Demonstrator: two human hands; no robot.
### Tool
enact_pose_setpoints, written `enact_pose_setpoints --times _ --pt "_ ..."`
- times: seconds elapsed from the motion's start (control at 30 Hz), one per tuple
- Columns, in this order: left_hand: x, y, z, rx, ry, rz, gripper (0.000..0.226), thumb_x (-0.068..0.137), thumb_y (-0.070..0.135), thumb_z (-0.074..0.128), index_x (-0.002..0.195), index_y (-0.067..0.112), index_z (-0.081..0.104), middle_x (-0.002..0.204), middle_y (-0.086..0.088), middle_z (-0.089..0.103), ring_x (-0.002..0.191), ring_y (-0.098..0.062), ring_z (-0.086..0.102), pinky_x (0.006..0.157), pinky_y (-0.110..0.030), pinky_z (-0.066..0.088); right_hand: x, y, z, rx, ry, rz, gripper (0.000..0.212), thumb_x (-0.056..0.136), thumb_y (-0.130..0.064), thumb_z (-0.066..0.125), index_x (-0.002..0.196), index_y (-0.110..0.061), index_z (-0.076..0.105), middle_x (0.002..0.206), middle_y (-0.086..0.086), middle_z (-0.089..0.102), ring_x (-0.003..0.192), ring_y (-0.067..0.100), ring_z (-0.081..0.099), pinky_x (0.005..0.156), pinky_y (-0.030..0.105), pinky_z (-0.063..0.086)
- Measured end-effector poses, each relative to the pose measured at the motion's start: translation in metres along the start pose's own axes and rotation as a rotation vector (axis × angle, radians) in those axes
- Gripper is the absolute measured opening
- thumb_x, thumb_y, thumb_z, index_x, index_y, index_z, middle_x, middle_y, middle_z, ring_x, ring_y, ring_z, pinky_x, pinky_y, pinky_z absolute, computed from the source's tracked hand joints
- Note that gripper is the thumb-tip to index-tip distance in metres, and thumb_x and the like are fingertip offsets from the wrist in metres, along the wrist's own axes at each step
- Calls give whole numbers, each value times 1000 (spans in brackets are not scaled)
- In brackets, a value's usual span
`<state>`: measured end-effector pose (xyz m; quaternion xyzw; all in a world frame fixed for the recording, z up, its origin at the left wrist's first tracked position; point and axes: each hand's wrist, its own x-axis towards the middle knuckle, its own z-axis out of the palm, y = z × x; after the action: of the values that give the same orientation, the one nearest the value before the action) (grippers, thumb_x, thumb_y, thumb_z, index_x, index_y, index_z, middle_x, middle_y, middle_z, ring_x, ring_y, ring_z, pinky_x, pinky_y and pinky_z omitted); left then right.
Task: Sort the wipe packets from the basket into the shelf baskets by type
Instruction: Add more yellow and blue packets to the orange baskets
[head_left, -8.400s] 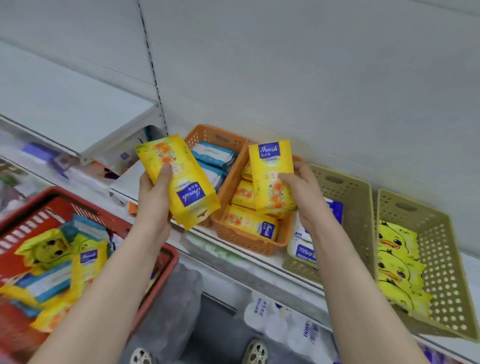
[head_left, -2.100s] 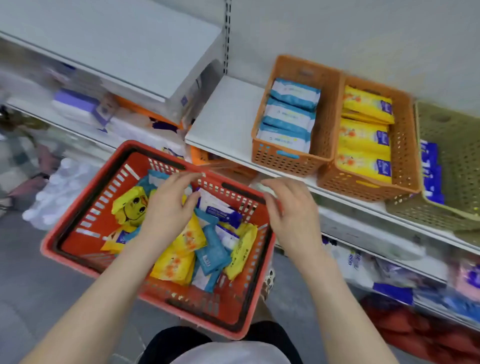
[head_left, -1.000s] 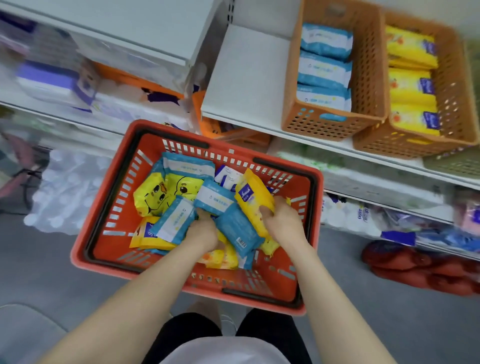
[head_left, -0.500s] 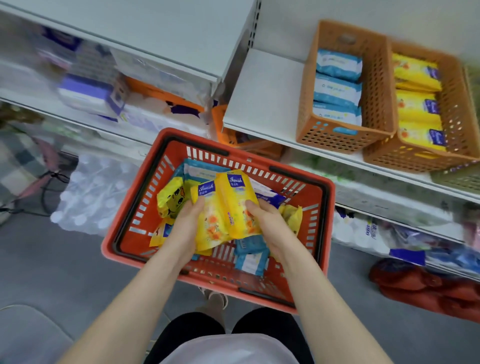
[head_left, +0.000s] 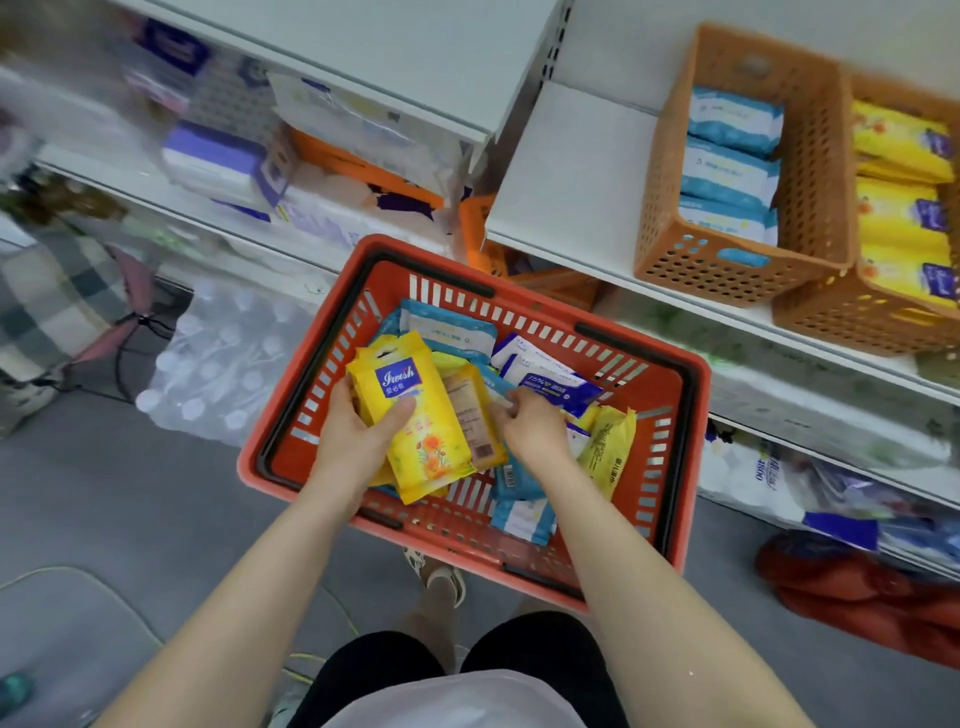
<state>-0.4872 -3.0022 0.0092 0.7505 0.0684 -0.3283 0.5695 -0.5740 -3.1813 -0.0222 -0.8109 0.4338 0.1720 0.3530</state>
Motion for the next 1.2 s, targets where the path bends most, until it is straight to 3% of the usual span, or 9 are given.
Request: enact_pose_setpoints --times 0.1,0.23,0.4,0.5,0.6,0.77,0.93,1.07,1.2 --pt "2 -2 -4 39 6 3 76 80 31 79 143 23 37 127 1 63 109 -16 65 91 -44 56 21 -5 24 -205 -15 -42 73 86 -49 66 144 -16 38 139 12 42 129 33 40 103 42 41" --pt "8 -7 -4 112 47 1 75 78 31 82 140 22 41 124 2 65 106 -16 66 92 -48 55 34 -23 41 -187 9 -131 56 85 -29 70 133 -16 47 136 11 46 128 31 41 101 43 43" --pt "9 -6 -3 115 59 -25 76 77 34 83 139 26 39 125 4 64 107 -15 66 93 -48 55 16 -19 13 218 72 -71 42 90 -31 66 127 -22 48 111 -2 67 103 22 64 78 30 49" --pt "7 0 3 113 49 -33 77 78 35 82 140 26 36 125 5 62 109 -17 64 95 -45 53 -10 -12 -24 521 198 -52 42 85 -48 67 122 -32 58 101 -15 70 96 13 67 85 35 54" --pt "3 10 19 97 16 -25 75 80 37 79 141 24 37 128 3 60 113 -19 61 98 -44 50 -36 -22 -43 464 246 -143 44 86 -54 63 123 -29 62 94 -18 68 91 6 64 85 33 54" --pt "-4 23 38 -39 -146 -70 105 68 72 69 152 26 24 141 7 51 128 -15 51 106 -40 44 -51 -28 -31 439 -6 -208 37 101 -30 46 137 -27 56 138 -7 57 127 11 51 102 26 43" --pt "0 16 34 82 -136 -32 117 65 30 90 153 18 14 132 1 56 117 -17 58 102 -42 47 -52 -6 -20 582 -46 -240 37 96 -10 57 129 -25 62 121 -6 67 106 11 65 93 37 55" --pt "8 11 30 117 -162 -54 127 58 31 95 154 27 12 139 1 53 122 -18 56 104 -46 47 -52 1 -14 648 -15 -285 31 87 -17 71 115 -29 69 119 -6 64 110 5 59 89 17 49" --pt "11 6 29 62 -174 -83 124 51 32 94 152 25 21 130 2 60 115 -16 61 100 -46 51 -49 -3 -9 883 -85 -115 55 80 -21 79 125 -36 50 122 -6 55 103 18 66 73 36 61"
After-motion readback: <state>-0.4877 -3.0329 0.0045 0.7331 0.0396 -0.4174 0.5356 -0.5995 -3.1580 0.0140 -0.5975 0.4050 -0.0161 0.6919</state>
